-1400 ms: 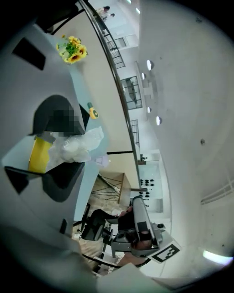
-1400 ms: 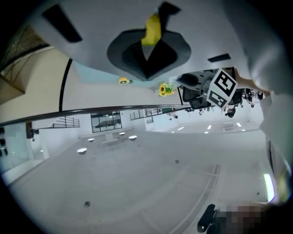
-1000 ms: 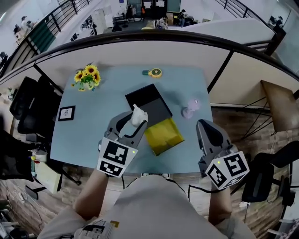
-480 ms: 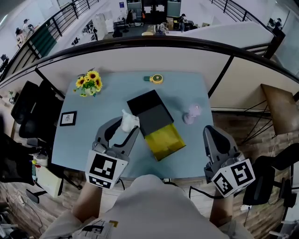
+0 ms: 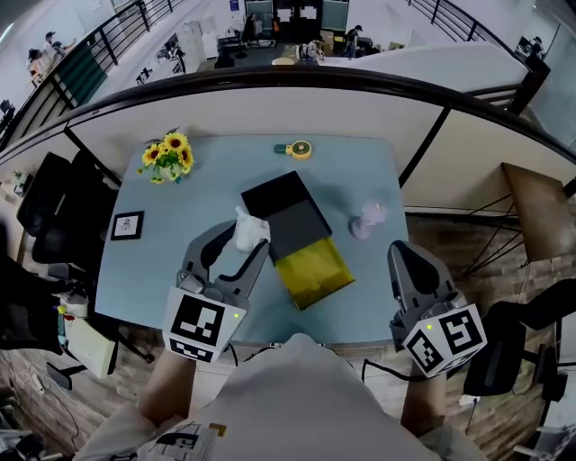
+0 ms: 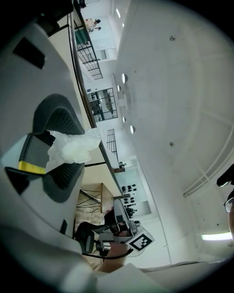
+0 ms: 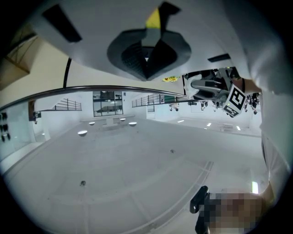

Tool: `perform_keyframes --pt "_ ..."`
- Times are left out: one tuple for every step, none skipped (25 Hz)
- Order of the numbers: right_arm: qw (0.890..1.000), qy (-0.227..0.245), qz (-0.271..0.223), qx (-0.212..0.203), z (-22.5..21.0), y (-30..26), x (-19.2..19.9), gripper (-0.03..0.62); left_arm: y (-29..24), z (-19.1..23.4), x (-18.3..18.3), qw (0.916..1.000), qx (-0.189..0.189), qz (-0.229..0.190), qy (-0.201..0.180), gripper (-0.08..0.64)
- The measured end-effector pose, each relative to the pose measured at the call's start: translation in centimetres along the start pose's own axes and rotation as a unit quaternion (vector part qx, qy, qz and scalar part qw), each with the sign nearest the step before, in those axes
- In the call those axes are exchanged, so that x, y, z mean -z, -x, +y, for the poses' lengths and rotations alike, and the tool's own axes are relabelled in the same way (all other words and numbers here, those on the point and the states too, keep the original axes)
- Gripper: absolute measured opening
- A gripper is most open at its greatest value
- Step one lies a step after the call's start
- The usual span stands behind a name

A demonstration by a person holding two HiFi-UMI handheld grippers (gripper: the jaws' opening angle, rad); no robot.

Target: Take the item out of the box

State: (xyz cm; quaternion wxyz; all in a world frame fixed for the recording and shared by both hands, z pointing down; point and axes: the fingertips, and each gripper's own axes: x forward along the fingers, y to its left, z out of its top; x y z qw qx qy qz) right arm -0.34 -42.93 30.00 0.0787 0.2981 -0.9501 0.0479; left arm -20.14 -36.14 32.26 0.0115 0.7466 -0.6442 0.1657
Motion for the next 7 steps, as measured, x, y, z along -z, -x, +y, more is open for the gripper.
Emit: perform_keyframes --pt "1.000 0.000 0.000 0.000 -0.08 0.00 -0.04 0.003 -0.06 -0.15 -0.07 1.0000 0.002 -0.001 -0.001 0.195" --pt "1.000 0.000 -0.001 0.001 -0.17 0.02 -0.10 0.003 -0.13 -0.32 -0.13 1.0000 0.004 -0.002 -0.002 0.195" --pt "1.000 0.000 -0.001 0.002 -0.26 0.04 -0.14 0.003 -0.19 -0.45 -0.15 1.0000 0.006 -0.002 -0.003 0.196" --pt "1.000 0.001 -0.001 0.002 -0.34 0.05 -0.17 0.003 -0.24 -0.51 -0.15 1.0000 0.006 -0.002 -0.004 0.196" --pt "1.000 0.001 -0.001 0.003 -0.42 0.05 -0.17 0.003 -0.28 -0.53 -0.14 1.0000 0.006 -0.001 -0.005 0.196" --pt "1.000 0.001 -0.001 0.003 -0.50 0.04 -0.17 0.003 -0.32 -0.52 -0.12 1.0000 0.005 0.000 -0.005 0.196" --pt "1.000 0.001 -0.001 0.004 -0.58 0.04 -0.16 0.003 -0.36 -0.51 -0.10 1.0000 0.005 0.000 -0.005 0.197"
